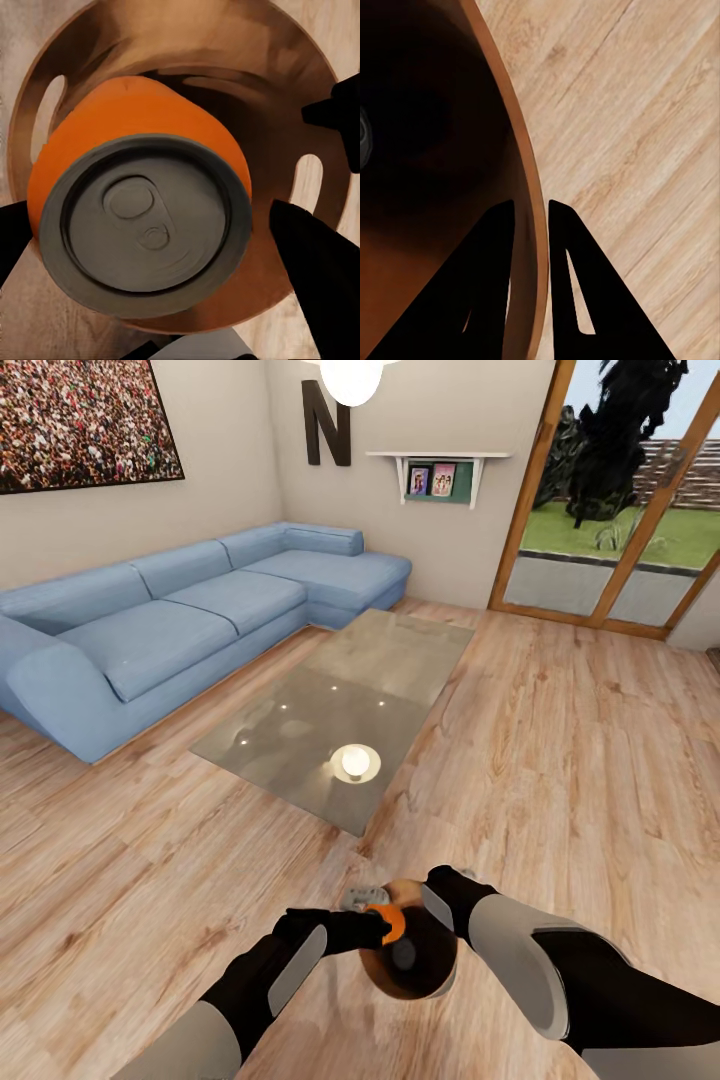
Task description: Put the three can of soda from the living room inside the tash can in the kitchen.
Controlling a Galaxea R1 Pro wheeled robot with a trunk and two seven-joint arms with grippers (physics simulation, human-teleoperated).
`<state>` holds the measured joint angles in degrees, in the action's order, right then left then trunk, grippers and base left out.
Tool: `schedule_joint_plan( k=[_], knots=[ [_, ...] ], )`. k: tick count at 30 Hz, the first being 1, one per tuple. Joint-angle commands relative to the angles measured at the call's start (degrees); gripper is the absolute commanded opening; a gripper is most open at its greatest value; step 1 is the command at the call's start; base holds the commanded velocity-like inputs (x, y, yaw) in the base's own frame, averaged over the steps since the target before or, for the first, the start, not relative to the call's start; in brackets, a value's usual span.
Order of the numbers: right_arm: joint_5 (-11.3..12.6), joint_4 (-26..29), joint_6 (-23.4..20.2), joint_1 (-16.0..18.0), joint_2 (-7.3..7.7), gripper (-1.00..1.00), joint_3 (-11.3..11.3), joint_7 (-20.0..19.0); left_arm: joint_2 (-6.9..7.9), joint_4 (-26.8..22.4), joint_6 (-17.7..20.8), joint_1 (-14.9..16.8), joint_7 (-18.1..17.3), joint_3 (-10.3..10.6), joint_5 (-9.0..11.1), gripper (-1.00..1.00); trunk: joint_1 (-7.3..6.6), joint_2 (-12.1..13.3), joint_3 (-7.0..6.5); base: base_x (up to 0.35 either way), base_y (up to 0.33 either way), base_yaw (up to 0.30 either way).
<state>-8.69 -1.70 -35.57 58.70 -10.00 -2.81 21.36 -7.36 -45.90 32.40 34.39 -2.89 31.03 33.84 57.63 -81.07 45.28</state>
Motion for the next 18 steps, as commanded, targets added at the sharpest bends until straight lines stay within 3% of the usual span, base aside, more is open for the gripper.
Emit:
schedule_joint_plan(
  k=[1, 18],
  knots=[
    [0.2, 0.0, 0.1, 0.0, 0.00, -1.00, 0.0, -0.2, -0.06, 0.0, -0.1, 0.0, 0.0, 0.0, 0.0, 1.00, 0.00, 0.0, 0.00, 0.000, 0.000, 0.000],
    [0.2, -0.1, 0.1, 0.0, 0.00, -1.00, 0.0, -0.2, -0.71, 0.1, -0.5, 0.1, 0.0, 0.0, 0.0, 1.00, 0.00, 0.0, 0.00, 0.000, 0.000, 0.000]
  ],
)
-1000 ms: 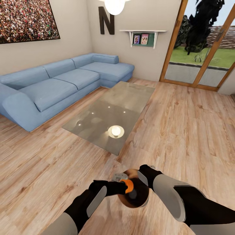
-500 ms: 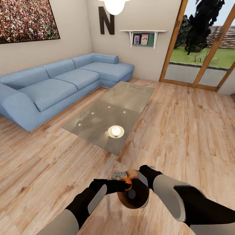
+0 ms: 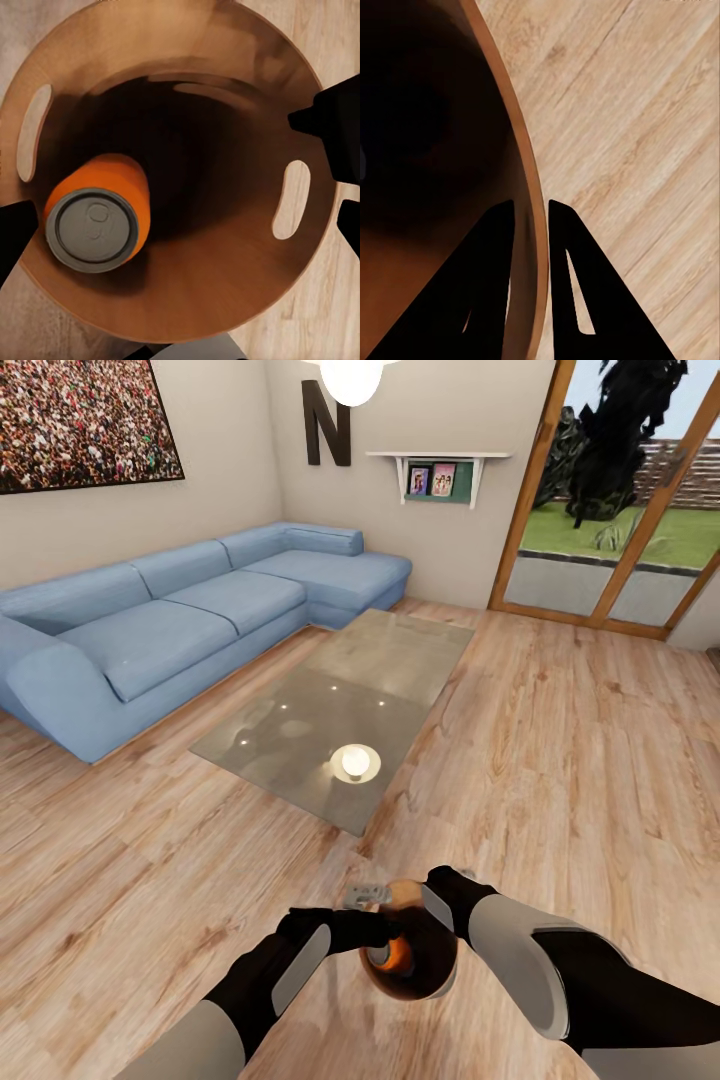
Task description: Put the three can of soda from the living room inside the tash can in the kitchen.
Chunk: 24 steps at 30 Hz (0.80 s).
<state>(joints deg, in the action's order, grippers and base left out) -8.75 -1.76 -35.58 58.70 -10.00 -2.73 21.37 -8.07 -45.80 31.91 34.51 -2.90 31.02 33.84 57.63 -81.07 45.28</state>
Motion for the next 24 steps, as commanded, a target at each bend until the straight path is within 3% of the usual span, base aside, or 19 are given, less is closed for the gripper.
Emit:
schedule_joint_plan(
  k=[1, 17, 24],
  knots=[
    [0.2, 0.0, 0.1, 0.0, 0.00, -1.00, -0.1, -0.2, -0.01, 0.0, 0.0, 0.0, 0.0, 0.0, 0.0, 1.00, 0.00, 0.0, 0.00, 0.000, 0.000, 0.000],
    [0.1, 0.3, 0.1, 0.0, 0.00, -1.00, 0.0, -0.1, 0.60, 0.0, 1.1, -0.1, 0.2, -0.3, 0.2, 1.00, 0.00, 0.0, 0.00, 0.000, 0.000, 0.000],
    [0.1, 0.6, -1.0, 0.0, 0.00, -1.00, 0.0, 0.0, 0.92, -0.5, 4.9, -0.1, 0.2, -0.7, 0.4, 1.00, 0.00, 0.0, 0.00, 0.000, 0.000, 0.000]
  ],
)
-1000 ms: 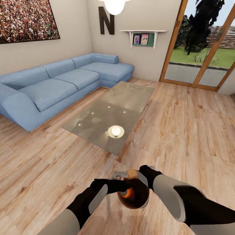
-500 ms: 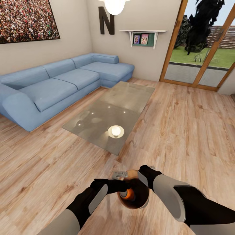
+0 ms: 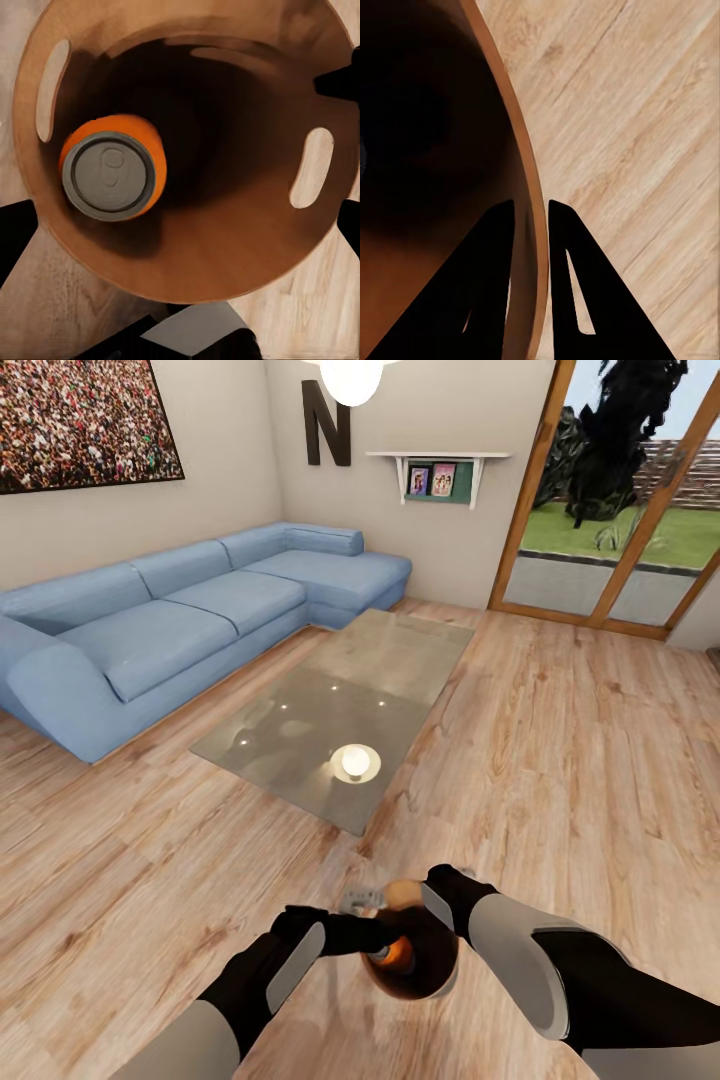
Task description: Put the three can of soda from the living room inside the tash can in the kitchen.
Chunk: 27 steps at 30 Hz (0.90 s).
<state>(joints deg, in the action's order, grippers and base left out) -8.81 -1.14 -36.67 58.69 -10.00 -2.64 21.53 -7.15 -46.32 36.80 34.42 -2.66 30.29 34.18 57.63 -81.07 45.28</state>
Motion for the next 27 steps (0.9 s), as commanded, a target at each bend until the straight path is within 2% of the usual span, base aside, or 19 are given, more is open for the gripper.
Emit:
schedule_joint_plan(
  k=[1, 6, 8, 10, 12, 13, 16, 21, 24, 26, 27],
  knots=[
    [0.1, 0.1, -0.1, 0.0, 0.00, -1.00, -0.1, -0.2, 0.18, -0.1, 0.6, 0.0, 0.0, 0.0, 0.0, 1.00, 0.00, 0.0, 0.00, 0.000, 0.000, 0.000],
    [0.1, 0.1, -0.7, 0.0, 0.00, -1.00, -0.1, -0.2, 2.86, -2.5, 5.6, 0.1, 0.2, -0.6, 0.0, 1.00, 0.00, 0.0, 0.00, 0.000, 0.000, 0.000],
    [0.1, 0.2, -0.8, 0.0, 0.00, -1.00, -0.1, -0.2, 4.21, -5.6, 8.9, 0.0, 0.2, -2.5, 0.1, 1.00, 0.00, 0.0, 0.00, 0.000, 0.000, 0.000],
    [0.1, 0.2, -0.8, 0.0, 0.00, -1.00, -0.1, -0.2, 5.40, -10.4, 13.7, -0.1, 0.3, -7.0, 0.0, 1.00, 0.00, 0.0, 0.00, 0.000, 0.000, 0.000],
    [0.1, 0.2, -0.8, 0.0, 0.00, -1.00, -0.1, -0.2, 5.87, -12.8, 15.9, -0.1, 0.3, -9.5, 0.0, 1.00, 0.00, 0.0, 0.00, 0.000, 0.000, 0.000],
    [0.1, 0.2, -0.9, 0.0, 0.00, -1.00, -0.1, -0.2, 6.64, -15.3, 18.0, -0.2, 0.3, -11.7, -0.1, 1.00, 0.00, 0.0, 0.00, 0.000, 0.000, 0.000],
    [0.1, 0.2, -0.9, 0.0, 0.00, -1.00, -0.1, -0.2, 9.03, -21.7, 21.8, -0.3, 0.3, -15.0, -0.1, 1.00, 0.00, 0.0, 0.00, 0.000, 0.000, 0.000],
    [0.1, 0.2, -0.9, 0.0, 0.00, -1.00, -0.1, -0.2, 11.95, -26.5, 23.2, -0.4, 0.3, -16.4, 0.0, 1.00, 0.00, 0.0, 0.00, 0.000, 0.000, 0.000],
    [0.1, 0.2, -0.9, 0.0, 0.00, -1.00, -0.1, -0.2, 13.60, -27.0, 23.2, -0.4, 0.6, -16.7, 0.0, 1.00, 0.00, 0.0, 0.00, 0.000, 0.000, 0.000],
    [0.2, 0.2, -0.9, 0.0, 0.00, -1.00, -0.1, -0.2, 15.42, -27.1, 23.2, -0.4, 1.7, -16.8, 0.0, 1.00, 0.00, 0.0, 0.00, 0.000, 0.000, 0.000],
    [0.2, 0.2, -0.9, 0.0, 0.00, -1.00, -0.1, -0.2, 15.71, -27.1, 23.2, -0.4, 2.2, -16.9, 0.0, 1.00, 0.00, 0.0, 0.00, 0.000, 0.000, 0.000]
  ],
)
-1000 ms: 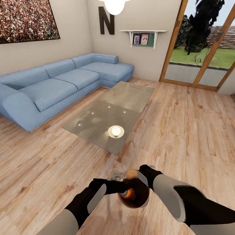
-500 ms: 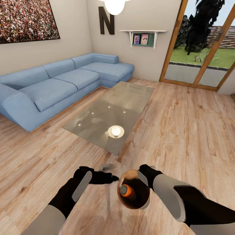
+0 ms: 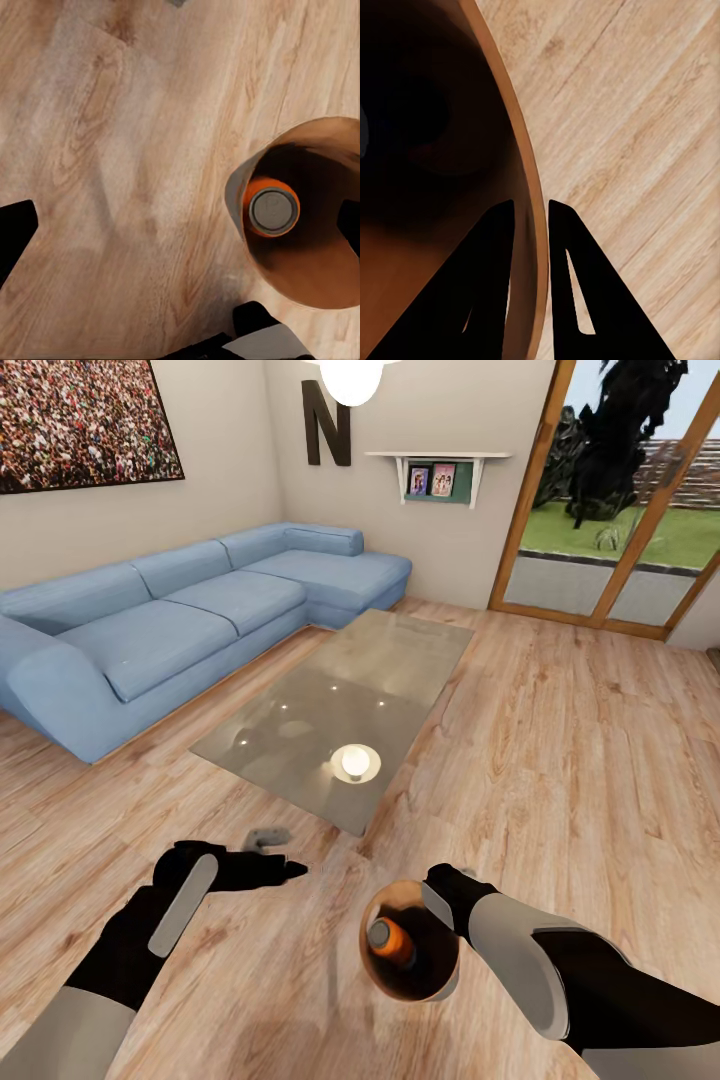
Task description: Put the three can of soda from the living room inside the tash can in the kitchen.
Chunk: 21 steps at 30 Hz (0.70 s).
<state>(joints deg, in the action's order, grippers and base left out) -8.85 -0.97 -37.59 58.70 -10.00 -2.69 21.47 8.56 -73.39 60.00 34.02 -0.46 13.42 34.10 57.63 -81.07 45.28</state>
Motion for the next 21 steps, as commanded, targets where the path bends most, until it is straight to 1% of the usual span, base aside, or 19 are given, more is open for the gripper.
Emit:
schedule_joint_plan(
  k=[1, 3, 4, 6, 9, 12, 16, 18, 21],
  knots=[
    [0.2, 0.0, 0.1, 0.0, 0.00, -1.00, 0.0, -0.2, 0.44, 0.0, 0.0, 0.0, 1.5, 0.0, 0.0, 1.00, 0.00, 0.0, 0.00, 0.000, 0.000, 0.000],
    [0.2, 0.0, 0.1, 0.0, 0.00, -1.00, -0.1, -0.2, 0.85, 1.1, 0.0, 0.0, 6.4, 0.0, 0.1, 1.00, 0.00, 0.0, 0.00, 0.000, 0.000, 0.000],
    [0.3, 0.0, 0.1, 0.0, 0.00, -1.00, -0.1, -0.3, 0.91, 1.5, 0.0, 0.0, 7.7, -0.1, 0.1, 1.00, 0.00, 0.0, 0.00, 0.000, 0.000, 0.000],
    [0.3, 0.0, 0.1, 0.0, 0.00, -1.00, -0.1, -0.3, 0.93, 3.4, 0.0, 0.1, 12.4, -0.1, 0.2, 1.00, 0.00, 0.0, 0.00, 0.000, 0.000, 0.000],
    [0.3, 0.0, 0.1, 0.0, 0.00, -1.00, -0.1, -0.3, 0.98, 5.5, 0.0, 0.2, 15.9, -0.1, 0.2, 1.00, 0.00, 0.0, 0.00, 0.000, 0.000, 0.058],
    [0.3, 0.1, 0.1, 0.0, 0.00, -1.00, -0.1, -0.3, 1.06, 7.1, 0.0, 0.2, 17.4, -0.2, 0.2, 1.00, 0.00, 0.0, 0.00, 0.000, 0.000, 0.166],
    [0.3, 0.1, 0.1, 0.0, 0.00, -1.00, -0.1, -0.5, 1.10, 8.0, 0.0, 0.3, 19.2, -0.2, 0.1, 1.00, 0.00, 0.0, 0.03, 0.000, 0.037, 0.221],
    [0.3, 0.1, 0.1, 0.0, 0.00, -1.00, -0.1, -1.4, 1.09, 8.2, 0.0, 0.3, 20.6, -0.2, 0.2, 1.00, 0.00, 0.0, 0.09, 0.000, 0.121, 0.241],
    [0.3, 0.1, 0.1, 0.0, 0.00, -1.00, -0.1, -2.4, 1.02, 8.3, 0.0, 0.3, 21.3, -0.2, 0.2, 1.00, 0.00, 0.0, 0.20, 0.000, 0.151, 0.246]
  ],
)
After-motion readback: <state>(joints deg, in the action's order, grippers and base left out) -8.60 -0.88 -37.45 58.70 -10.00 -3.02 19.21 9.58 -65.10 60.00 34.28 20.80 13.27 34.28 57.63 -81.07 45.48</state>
